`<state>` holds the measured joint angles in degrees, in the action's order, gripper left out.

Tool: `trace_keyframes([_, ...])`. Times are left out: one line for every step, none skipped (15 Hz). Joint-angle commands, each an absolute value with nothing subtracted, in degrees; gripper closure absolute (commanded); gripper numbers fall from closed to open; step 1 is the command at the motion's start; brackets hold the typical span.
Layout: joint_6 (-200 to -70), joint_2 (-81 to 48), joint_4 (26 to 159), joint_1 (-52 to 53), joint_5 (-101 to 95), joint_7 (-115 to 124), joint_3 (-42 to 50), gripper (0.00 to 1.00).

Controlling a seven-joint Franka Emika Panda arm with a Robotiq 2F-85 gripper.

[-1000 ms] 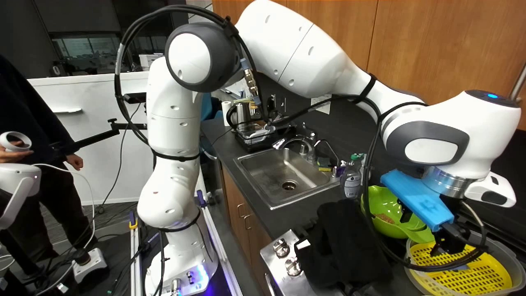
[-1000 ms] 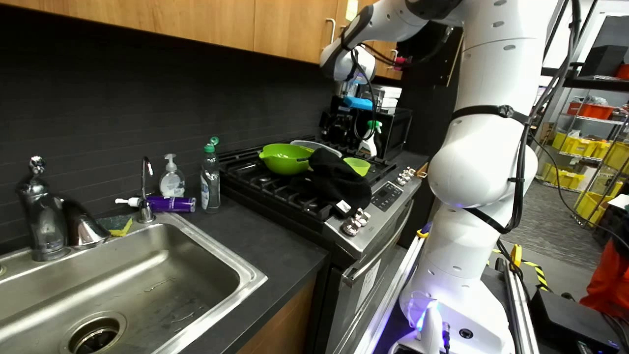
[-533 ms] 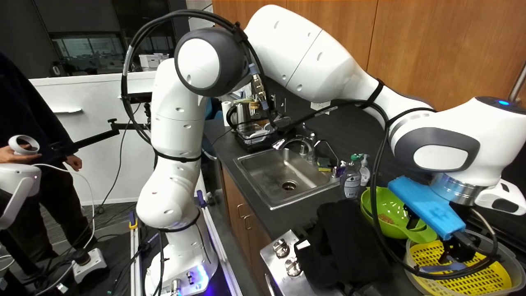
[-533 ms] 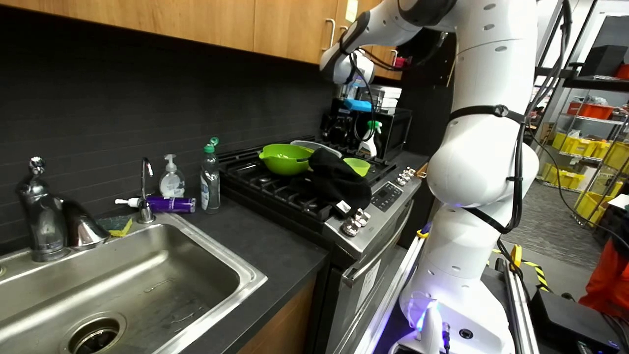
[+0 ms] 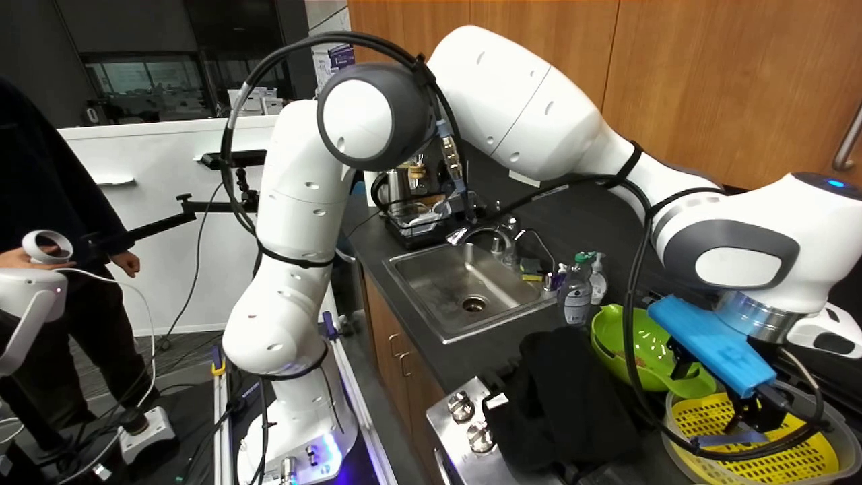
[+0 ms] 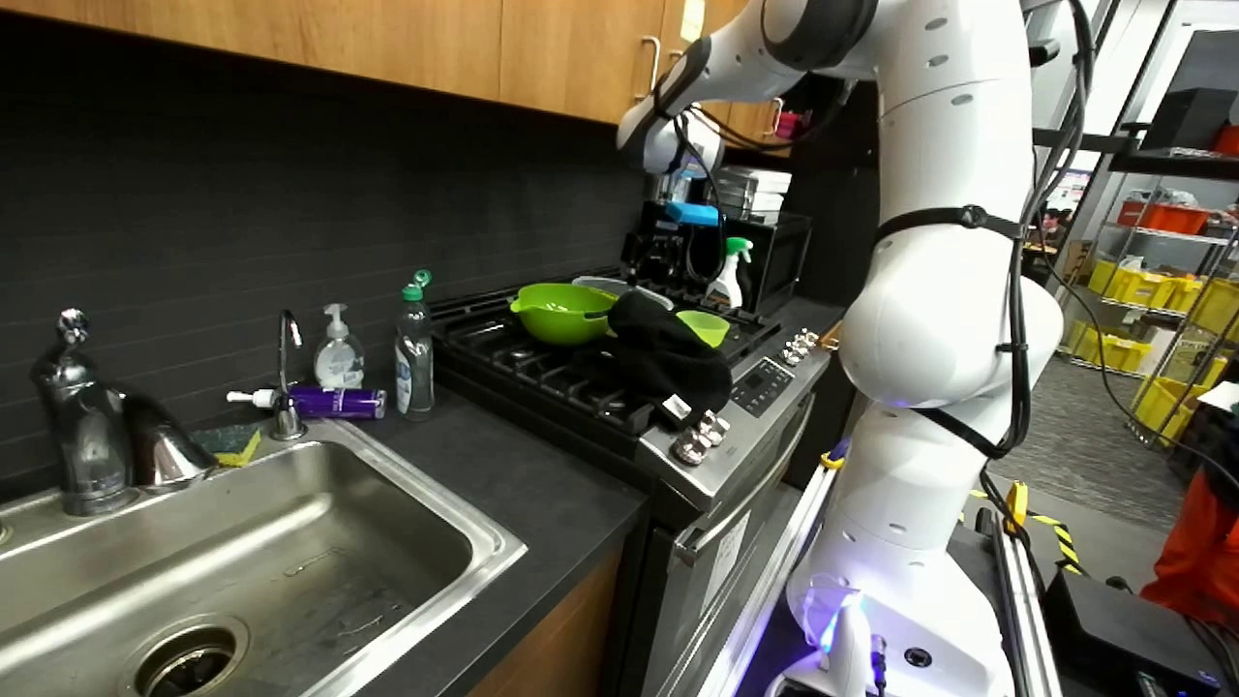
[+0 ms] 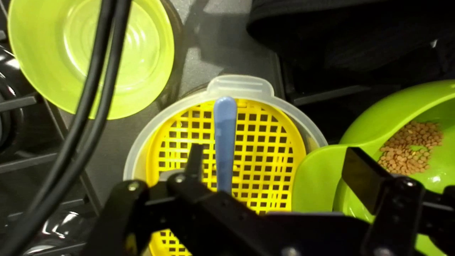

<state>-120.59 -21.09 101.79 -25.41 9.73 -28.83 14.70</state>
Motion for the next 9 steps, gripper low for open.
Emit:
trace_keyframes([-117.51,-24.96,95.93,-27.30,10.14,-29.71,13.56,0.00])
trace_keyframes([-119.70,-22.77,99.50,-26.62,9.39,-28.61,13.63,0.00])
trace_keyframes([-119.65,-23.25,99.00,-26.76,9.38,-28.57,13.54,0.00])
trace_keyframes([-119.68,-23.38,99.04,-26.83,9.38,-28.56,13.50,0.00])
trace_keyframes([-119.68,-23.45,99.05,-26.85,9.37,-28.56,13.49,0.00])
trace_keyframes([-119.68,-23.45,99.05,-26.86,9.37,-28.56,13.49,0.00])
trace_keyframes([-119.68,-23.44,99.05,-26.85,9.38,-28.56,13.47,0.00])
trace_keyframes([-119.68,-23.45,99.05,-26.83,9.38,-28.55,13.43,0.00])
trace_keyframes([-119.68,-23.46,99.05,-26.83,9.38,-28.55,13.41,0.00])
